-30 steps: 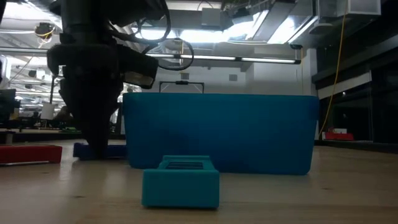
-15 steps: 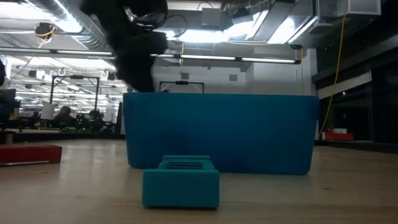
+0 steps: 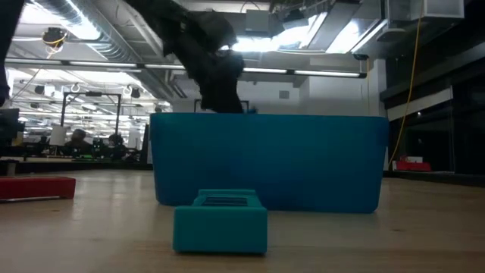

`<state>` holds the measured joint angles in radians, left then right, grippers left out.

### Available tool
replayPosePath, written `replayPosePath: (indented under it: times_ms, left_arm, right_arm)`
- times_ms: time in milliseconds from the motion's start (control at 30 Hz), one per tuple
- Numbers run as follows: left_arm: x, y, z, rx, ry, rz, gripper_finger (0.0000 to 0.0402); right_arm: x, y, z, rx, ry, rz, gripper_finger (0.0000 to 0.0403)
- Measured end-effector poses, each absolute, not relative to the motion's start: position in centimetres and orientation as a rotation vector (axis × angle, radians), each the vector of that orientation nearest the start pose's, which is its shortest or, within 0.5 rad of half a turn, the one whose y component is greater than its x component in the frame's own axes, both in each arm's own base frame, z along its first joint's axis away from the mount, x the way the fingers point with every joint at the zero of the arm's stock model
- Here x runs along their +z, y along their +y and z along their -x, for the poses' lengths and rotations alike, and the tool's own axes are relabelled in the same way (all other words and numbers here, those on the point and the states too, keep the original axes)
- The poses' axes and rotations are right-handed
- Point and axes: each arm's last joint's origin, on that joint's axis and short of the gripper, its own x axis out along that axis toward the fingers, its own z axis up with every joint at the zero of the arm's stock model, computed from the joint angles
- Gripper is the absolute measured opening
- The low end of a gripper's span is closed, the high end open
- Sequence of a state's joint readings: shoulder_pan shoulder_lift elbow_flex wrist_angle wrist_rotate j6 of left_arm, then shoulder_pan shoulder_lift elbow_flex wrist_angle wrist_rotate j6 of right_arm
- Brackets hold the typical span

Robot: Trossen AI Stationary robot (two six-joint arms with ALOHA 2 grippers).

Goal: Pick & Place Office items
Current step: Put the blue digital clock into the gray bin, then put the orange digital clock into the gray bin

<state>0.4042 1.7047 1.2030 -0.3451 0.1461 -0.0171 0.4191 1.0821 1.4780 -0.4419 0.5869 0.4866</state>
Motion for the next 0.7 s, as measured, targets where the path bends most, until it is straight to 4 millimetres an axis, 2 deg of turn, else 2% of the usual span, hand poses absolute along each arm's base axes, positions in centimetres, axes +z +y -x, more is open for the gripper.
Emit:
replayPosePath:
  times_ms: [100, 233, 500, 700]
  left_arm:
    - [21.2, 14.0, -35.0, 0.196, 0.892, 0.232, 0.0154]
    - [20.8, 13.3, -36.3, 0.126, 0.896, 0.215, 0.0159]
    - [20.9, 13.5, -36.2, 0.153, 0.900, 0.201, 0.0215]
    - [21.9, 13.4, -35.7, 0.170, 0.892, 0.193, 0.0246]
  right_arm:
    - [48.2, 6.3, -18.1, -0.175, -0.002, -0.463, 0.0284]
    - [48.2, 6.3, -18.1, -0.183, -0.004, -0.467, 0.0284]
    - [48.1, 6.3, -18.2, -0.183, 0.000, -0.466, 0.0284]
    - [48.2, 6.4, -18.2, -0.175, 0.002, -0.464, 0.0284]
